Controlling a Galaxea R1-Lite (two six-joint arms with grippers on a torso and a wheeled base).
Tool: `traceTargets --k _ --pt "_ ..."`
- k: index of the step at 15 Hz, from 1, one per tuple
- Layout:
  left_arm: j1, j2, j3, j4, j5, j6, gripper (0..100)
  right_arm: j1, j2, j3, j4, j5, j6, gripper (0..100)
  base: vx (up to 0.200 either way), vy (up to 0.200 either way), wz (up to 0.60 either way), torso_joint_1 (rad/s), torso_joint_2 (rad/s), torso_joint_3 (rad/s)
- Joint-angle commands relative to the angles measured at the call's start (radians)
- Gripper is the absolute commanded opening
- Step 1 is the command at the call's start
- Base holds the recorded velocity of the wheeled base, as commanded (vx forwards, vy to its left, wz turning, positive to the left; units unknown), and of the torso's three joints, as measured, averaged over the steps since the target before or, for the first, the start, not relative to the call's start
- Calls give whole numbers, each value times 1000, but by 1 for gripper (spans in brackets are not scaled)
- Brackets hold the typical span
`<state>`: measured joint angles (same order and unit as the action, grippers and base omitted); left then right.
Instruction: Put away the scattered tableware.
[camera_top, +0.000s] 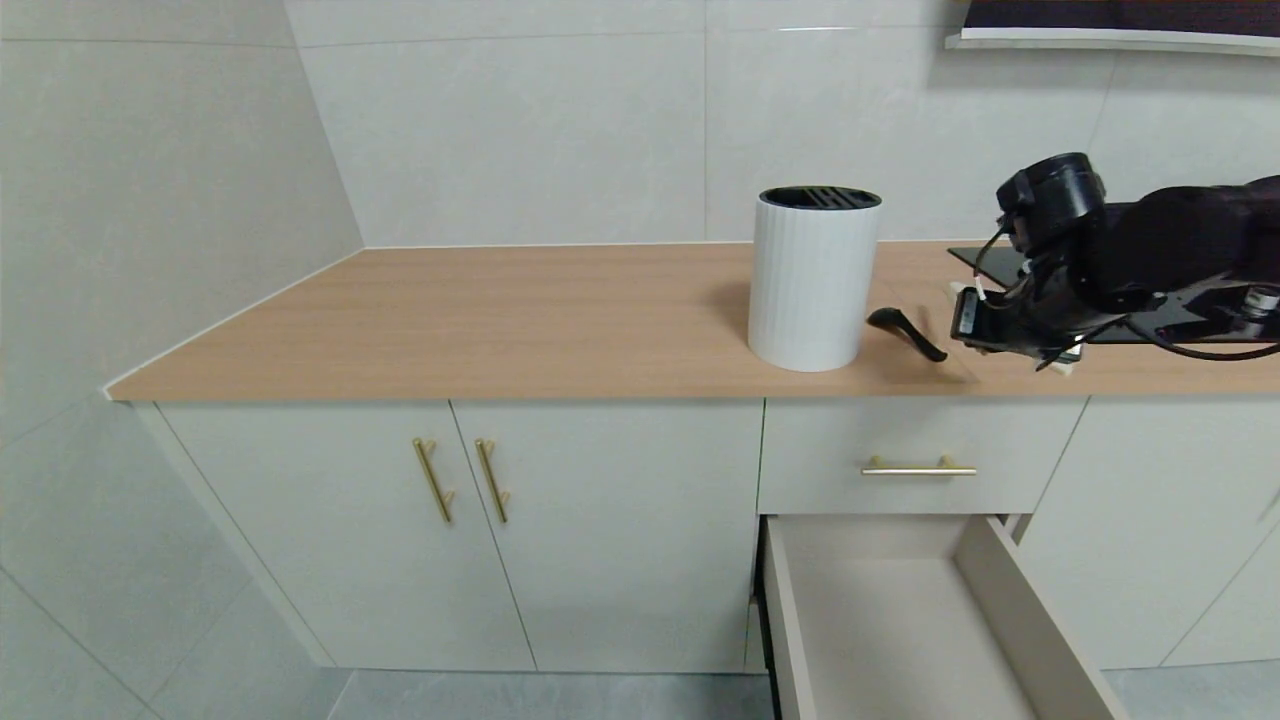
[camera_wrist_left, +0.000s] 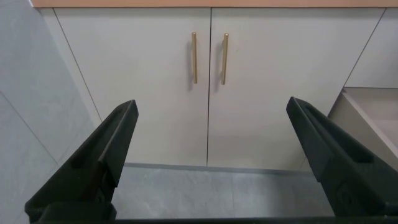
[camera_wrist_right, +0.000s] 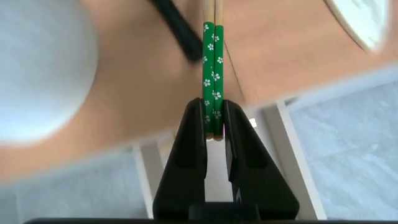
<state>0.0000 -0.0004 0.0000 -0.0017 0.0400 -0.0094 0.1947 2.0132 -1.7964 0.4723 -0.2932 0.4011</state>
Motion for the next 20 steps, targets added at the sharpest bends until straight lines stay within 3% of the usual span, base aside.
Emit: traceTargets --k 1,5,9,14,20 --pt "0 0 0 -1 0 0 100 12 -363 288 0 120 -16 0 0 0 0 0 0 0" --pt "0 0 0 0 0 0 100 12 -722 514 52 350 -131 0 0 0 0 0 0 0" --pt "0 0 0 0 0 0 100 17 -792 514 233 477 -134 0 0 0 0 0 0 0" --pt "0 0 0 -1 0 0 100 32 -682 563 296 540 -211 0 0 0 0 0 0 0" --pt "0 0 0 0 0 0 100 32 -593 588 289 537 -231 0 0 0 0 0 0 0"
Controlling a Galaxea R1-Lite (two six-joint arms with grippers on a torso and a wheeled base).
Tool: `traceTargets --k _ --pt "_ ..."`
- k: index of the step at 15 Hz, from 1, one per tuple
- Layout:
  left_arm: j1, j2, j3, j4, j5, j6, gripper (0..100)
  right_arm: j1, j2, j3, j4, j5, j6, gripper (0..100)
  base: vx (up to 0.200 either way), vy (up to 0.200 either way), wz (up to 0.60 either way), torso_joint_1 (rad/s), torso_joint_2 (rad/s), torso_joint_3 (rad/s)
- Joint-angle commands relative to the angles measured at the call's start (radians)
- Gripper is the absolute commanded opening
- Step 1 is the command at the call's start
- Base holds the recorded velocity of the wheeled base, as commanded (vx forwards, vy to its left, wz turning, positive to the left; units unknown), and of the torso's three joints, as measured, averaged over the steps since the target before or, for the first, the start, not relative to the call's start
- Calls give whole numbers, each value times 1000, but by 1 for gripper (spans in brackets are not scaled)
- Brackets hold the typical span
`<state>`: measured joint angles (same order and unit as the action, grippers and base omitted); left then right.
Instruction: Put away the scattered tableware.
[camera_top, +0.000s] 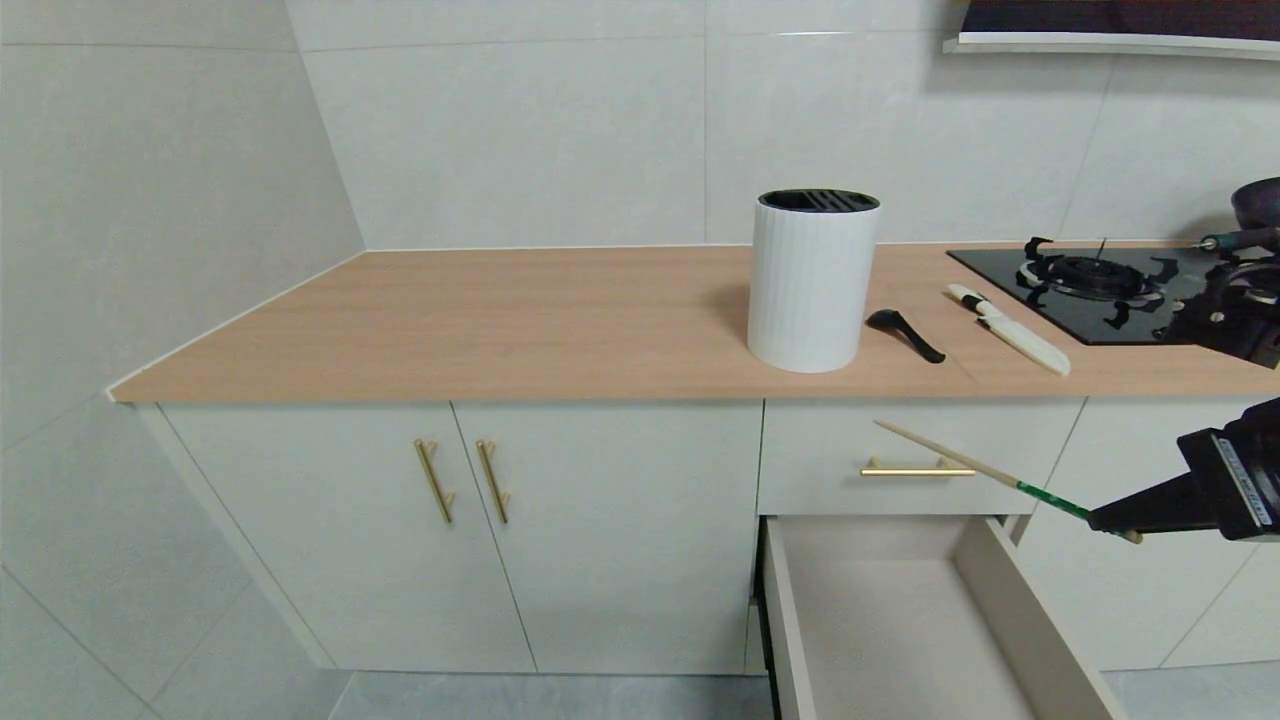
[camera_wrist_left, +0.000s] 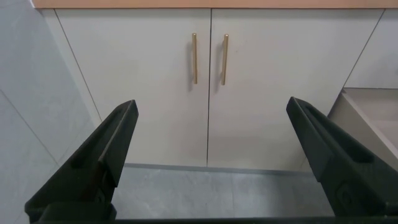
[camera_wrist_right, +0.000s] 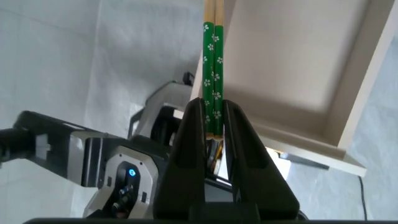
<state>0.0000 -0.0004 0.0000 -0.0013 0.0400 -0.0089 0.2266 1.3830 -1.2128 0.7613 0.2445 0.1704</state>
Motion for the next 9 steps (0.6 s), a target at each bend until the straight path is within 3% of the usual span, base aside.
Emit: traceTargets --k 1,9 --pt "0 0 0 0 0 0 100 0 45 7 0 -2 0 0 0 0 0 0 0 0" --pt "0 0 0 0 0 0 100 0 82 10 0 -1 -2 0 0 0 0 -154 404 243"
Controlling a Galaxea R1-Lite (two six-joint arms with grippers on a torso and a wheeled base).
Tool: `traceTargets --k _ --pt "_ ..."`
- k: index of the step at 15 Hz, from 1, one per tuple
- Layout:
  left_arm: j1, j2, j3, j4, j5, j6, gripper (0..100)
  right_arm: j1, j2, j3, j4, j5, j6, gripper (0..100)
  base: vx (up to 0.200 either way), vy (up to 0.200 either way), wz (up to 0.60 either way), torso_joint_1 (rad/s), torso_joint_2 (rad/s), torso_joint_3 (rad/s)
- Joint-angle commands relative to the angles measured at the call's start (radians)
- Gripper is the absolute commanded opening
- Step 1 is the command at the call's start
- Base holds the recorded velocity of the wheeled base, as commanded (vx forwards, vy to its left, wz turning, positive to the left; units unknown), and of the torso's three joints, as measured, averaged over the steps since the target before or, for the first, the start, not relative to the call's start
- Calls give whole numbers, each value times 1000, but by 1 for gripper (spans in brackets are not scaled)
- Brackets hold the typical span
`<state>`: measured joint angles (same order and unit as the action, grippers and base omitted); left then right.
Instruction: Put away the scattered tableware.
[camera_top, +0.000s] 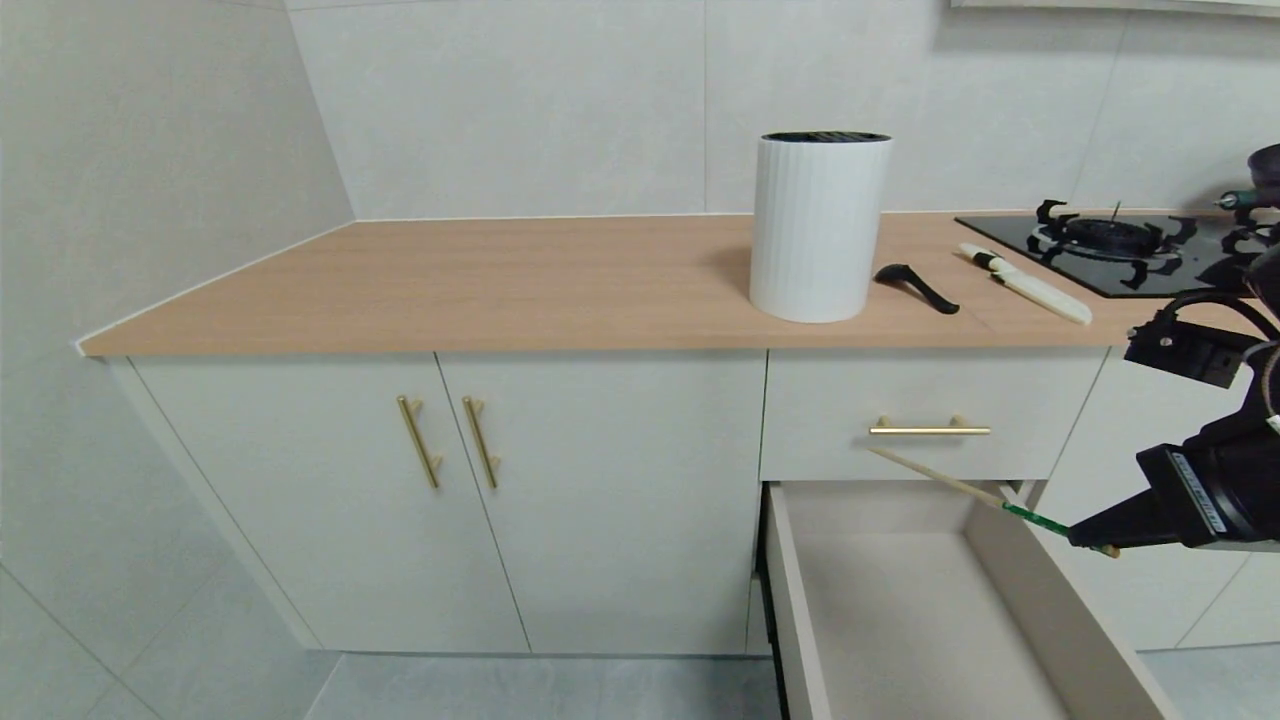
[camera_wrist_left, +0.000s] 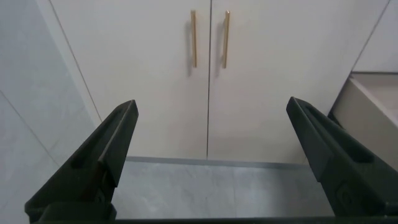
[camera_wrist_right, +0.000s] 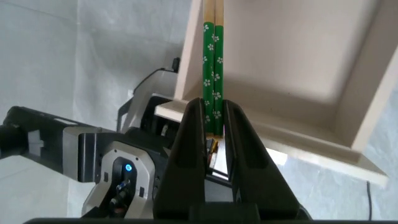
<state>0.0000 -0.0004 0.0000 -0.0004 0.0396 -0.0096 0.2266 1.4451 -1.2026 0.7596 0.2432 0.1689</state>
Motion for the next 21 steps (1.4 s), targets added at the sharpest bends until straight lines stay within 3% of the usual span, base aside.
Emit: traceTargets --k 1,7,13,17,20,21 --pt "0 0 0 -1 0 0 100 0 23 0 1 1 0 0 0 0 0 -163 466 286" --pt "0 0 0 -1 0 0 100 0 38 0 1 1 0 0 0 0 0 -137 452 306" --pt "0 0 0 -3 0 -1 100 2 44 0 -2 2 0 0 0 0 0 -19 82 57" --pt "0 0 0 -1 0 0 100 23 218 0 -62 -16 1 0 0 0 0 0 0 0" --pt "0 0 0 -1 2 0 100 39 376 12 -148 -108 14 0 0 0 0 0 0 0" --pt "0 0 0 -1 0 -1 100 50 459 51 -266 -128 14 0 0 0 0 0 0 0"
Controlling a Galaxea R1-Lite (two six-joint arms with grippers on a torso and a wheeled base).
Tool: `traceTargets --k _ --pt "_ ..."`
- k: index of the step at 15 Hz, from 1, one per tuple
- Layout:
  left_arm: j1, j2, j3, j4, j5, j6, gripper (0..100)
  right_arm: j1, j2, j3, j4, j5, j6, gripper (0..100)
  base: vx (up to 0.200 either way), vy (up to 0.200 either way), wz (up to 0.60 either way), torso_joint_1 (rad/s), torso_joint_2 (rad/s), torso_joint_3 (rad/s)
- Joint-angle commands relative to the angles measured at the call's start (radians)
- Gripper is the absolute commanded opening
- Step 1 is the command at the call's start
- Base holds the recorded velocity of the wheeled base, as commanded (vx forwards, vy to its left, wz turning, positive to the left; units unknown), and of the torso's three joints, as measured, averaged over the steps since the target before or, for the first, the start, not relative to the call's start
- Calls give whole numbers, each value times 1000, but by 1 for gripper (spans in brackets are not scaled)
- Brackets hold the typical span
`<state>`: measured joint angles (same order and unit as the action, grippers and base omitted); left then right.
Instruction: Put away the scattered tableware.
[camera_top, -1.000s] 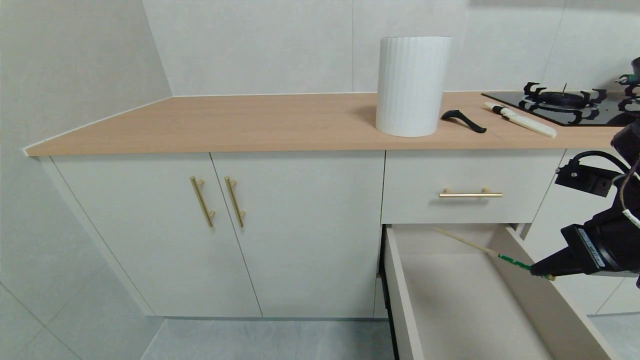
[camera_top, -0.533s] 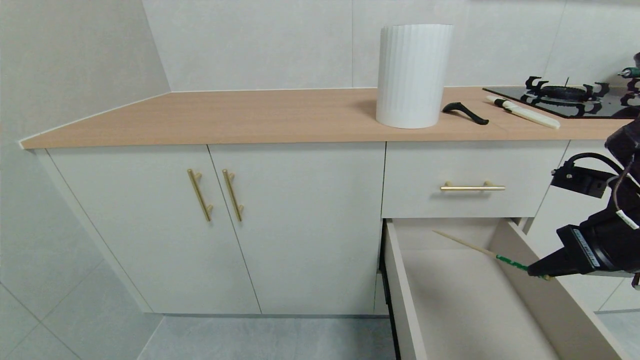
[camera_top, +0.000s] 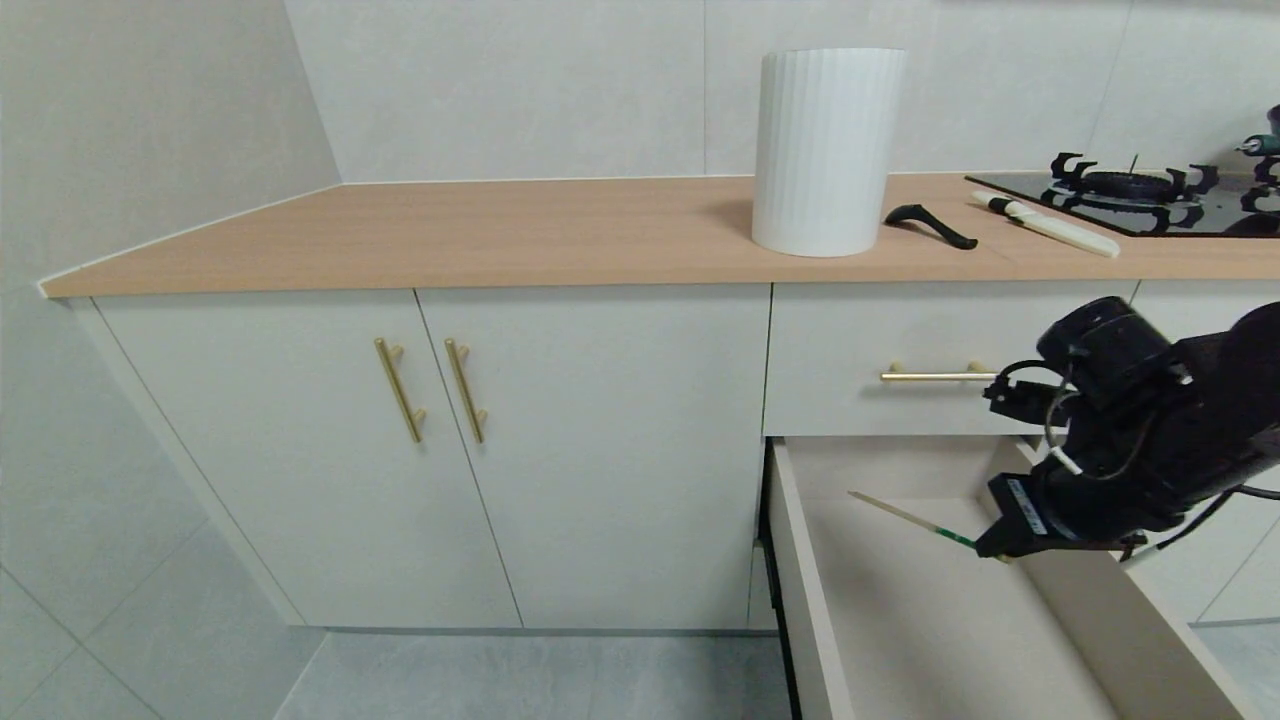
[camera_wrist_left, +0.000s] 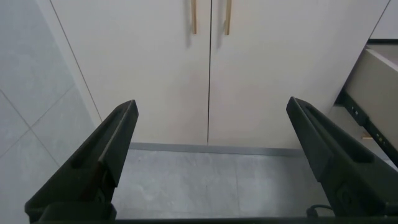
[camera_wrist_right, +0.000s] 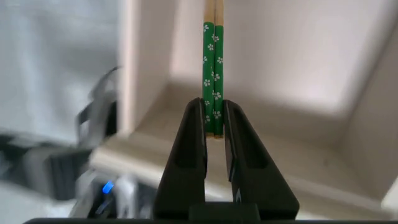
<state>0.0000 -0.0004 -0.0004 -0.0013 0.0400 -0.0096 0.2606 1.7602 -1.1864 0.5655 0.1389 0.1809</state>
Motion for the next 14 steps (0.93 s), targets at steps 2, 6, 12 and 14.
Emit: traceTargets --k 2,6,12,14 --pt "0 0 0 -2 0 -1 100 23 231 39 -185 -28 3 0 0 0 0 0 0 0" --pt "0 0 0 0 0 0 100 54 355 48 -303 -101 19 0 0 0 0 0 0 0" --pt "0 0 0 -2 0 -1 100 91 486 57 -452 -191 75 0 0 0 0 0 0 0" --pt "0 0 0 0 1 0 100 104 522 65 -484 -197 85 0 0 0 0 0 0 0"
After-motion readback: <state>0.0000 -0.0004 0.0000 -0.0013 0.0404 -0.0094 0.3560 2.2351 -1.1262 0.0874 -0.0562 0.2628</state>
